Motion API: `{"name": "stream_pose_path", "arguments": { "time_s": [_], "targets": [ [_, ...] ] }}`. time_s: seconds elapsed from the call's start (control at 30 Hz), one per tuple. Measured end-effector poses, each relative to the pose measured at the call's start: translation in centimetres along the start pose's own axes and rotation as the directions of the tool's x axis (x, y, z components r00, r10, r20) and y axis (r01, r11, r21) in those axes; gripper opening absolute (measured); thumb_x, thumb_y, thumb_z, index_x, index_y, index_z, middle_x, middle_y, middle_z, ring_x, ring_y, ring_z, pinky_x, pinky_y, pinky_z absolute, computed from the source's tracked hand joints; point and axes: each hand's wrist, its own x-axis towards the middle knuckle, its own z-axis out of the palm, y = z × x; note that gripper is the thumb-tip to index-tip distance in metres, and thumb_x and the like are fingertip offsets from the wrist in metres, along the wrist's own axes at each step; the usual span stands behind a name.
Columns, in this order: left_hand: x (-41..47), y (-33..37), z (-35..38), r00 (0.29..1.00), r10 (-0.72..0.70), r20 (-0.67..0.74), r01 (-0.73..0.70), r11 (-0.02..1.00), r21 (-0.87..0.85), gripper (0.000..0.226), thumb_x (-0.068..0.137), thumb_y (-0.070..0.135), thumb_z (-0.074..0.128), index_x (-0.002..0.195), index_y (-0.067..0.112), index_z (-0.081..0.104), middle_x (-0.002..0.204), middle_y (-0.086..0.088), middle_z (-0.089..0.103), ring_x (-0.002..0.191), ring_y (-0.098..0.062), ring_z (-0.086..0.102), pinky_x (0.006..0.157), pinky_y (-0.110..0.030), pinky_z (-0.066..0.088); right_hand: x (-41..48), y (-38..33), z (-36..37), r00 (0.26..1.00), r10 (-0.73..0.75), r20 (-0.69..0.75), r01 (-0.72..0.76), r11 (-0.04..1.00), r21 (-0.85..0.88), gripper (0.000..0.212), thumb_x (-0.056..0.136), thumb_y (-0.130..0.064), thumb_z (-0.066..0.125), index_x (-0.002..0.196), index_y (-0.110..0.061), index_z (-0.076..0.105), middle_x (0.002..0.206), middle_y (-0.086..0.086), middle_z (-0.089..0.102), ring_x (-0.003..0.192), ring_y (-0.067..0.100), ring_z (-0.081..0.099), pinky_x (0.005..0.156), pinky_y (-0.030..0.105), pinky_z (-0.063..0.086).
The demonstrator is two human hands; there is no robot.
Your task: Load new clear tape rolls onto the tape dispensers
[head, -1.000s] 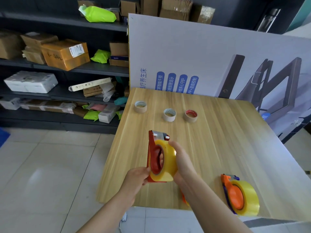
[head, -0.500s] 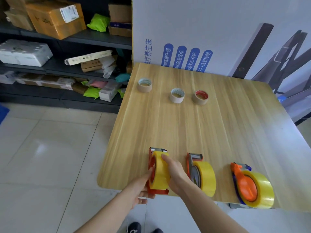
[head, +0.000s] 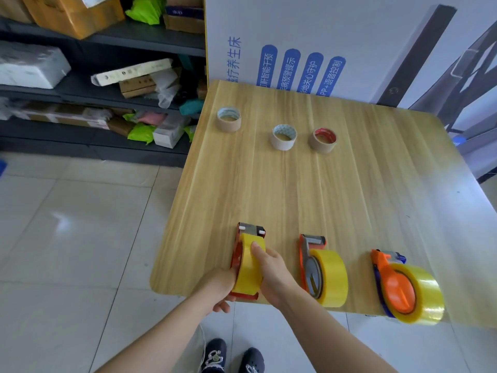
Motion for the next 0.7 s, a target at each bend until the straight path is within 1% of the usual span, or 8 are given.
{"name": "stream_pose_path", "arguments": {
  "time_s": [0.07, 0.13, 0.2, 0.27, 0.37, 0.47, 0.57, 0.7],
  "targets": [
    [-0.1, -0.2, -0.2, 0.994, 0.067, -0.086, -0.052, 0.984, 0.173, 0.045, 0.091, 0.050, 0.034, 0.090, 0.015, 0.062, 0.075, -0.004, 0.073, 0.045, -0.018, 0.060, 0.050, -0.021, 0.041, 0.1, 0.1, 0.2, 1.000, -0.002, -0.001, 0.002, 1.000, -0.011, 0.028, 0.100, -0.037, 0.045, 0.118, -0.015, 0.048, 0.104, 0.008, 0.061, 0.090, 0.022, 0.062, 0.066, 0.035, 0.052],
    [-0.2, -0.2, -0.5, 0.978, 0.163, -0.129, -0.116, 0.943, 0.312, 0.036, 0.093, 0.040, 0.031, 0.089, 0.019, 0.059, 0.071, -0.002, 0.073, 0.043, -0.017, 0.059, 0.051, -0.021, 0.044, 0.3, 0.4, 0.7, 1.000, -0.014, -0.015, 0.013, 0.998, -0.066, 0.024, 0.101, -0.038, 0.044, 0.112, -0.018, 0.050, 0.106, 0.007, 0.061, 0.096, 0.024, 0.061, 0.082, 0.042, 0.053],
    [-0.1, 0.0, -0.8, 0.972, 0.207, -0.115, -0.154, 0.921, 0.357, 0.030, 0.092, 0.031, 0.030, 0.093, 0.020, 0.058, 0.069, -0.001, 0.073, 0.044, -0.016, 0.058, 0.054, -0.022, 0.047, 0.6, 0.7, 1.2, 0.999, -0.017, -0.044, 0.013, 0.995, -0.099, 0.032, 0.099, -0.041, 0.045, 0.118, -0.016, 0.050, 0.114, 0.009, 0.061, 0.106, 0.028, 0.060, 0.096, 0.048, 0.049],
    [0.2, 0.1, -1.0, 0.963, 0.239, -0.123, -0.170, 0.897, 0.408, 0.030, 0.090, 0.028, 0.032, 0.093, 0.022, 0.061, 0.071, 0.000, 0.073, 0.048, -0.016, 0.060, 0.061, -0.027, 0.052, 0.7, 0.7, 1.5, 0.997, -0.013, -0.082, 0.003, 0.992, -0.126, 0.042, 0.097, -0.045, 0.046, 0.125, -0.014, 0.048, 0.122, 0.010, 0.060, 0.114, 0.030, 0.058, 0.101, 0.051, 0.046],
    [0.5, 0.2, -1.2, 0.951, 0.274, -0.144, -0.174, 0.857, 0.485, 0.029, 0.088, 0.034, 0.036, 0.089, 0.025, 0.064, 0.077, 0.001, 0.072, 0.058, -0.018, 0.064, 0.066, -0.028, 0.054, 0.6, 0.4, 1.6, 0.996, 0.001, -0.085, -0.014, 0.988, -0.153, 0.052, 0.096, -0.048, 0.045, 0.133, -0.012, 0.044, 0.127, 0.010, 0.058, 0.117, 0.031, 0.056, 0.102, 0.050, 0.047],
    [0.6, 0.4, -1.5, 0.936, 0.319, -0.147, -0.181, 0.796, 0.578, 0.026, 0.085, 0.032, 0.040, 0.089, 0.026, 0.066, 0.084, 0.002, 0.069, 0.075, -0.021, 0.065, 0.067, -0.027, 0.050, 0.6, 0.3, 1.5, 0.993, -0.067, -0.095, 0.036, 0.956, -0.293, 0.059, 0.099, -0.049, 0.038, 0.142, -0.008, 0.035, 0.137, 0.010, 0.050, 0.124, 0.026, 0.048, 0.104, 0.038, 0.041],
    [0.2, 1.2, -2.1, 0.919, 0.344, -0.191, -0.143, 0.744, 0.653, 0.025, 0.083, 0.026, 0.042, 0.094, 0.029, 0.064, 0.092, 0.004, 0.067, 0.084, -0.021, 0.062, 0.068, -0.027, 0.048, -0.1, 0.0, 0.9, 0.971, -0.220, -0.089, 0.143, 0.841, -0.521, 0.055, 0.099, -0.049, 0.036, 0.135, -0.007, 0.040, 0.118, 0.007, 0.055, 0.104, 0.019, 0.051, 0.090, 0.033, 0.043],
    [-1.3, 2.6, -2.8, 0.868, 0.449, -0.212, -0.164, 0.663, 0.731, 0.021, 0.087, 0.025, 0.043, 0.097, 0.023, 0.062, 0.096, 0.002, 0.064, 0.084, -0.020, 0.059, 0.066, -0.028, 0.046, -1.1, -0.6, -0.2, 0.931, -0.357, -0.078, 0.186, 0.645, -0.741, 0.048, 0.099, -0.048, 0.034, 0.123, -0.008, 0.046, 0.108, 0.007, 0.063, 0.100, 0.025, 0.060, 0.085, 0.039, 0.050]
  ]
}}
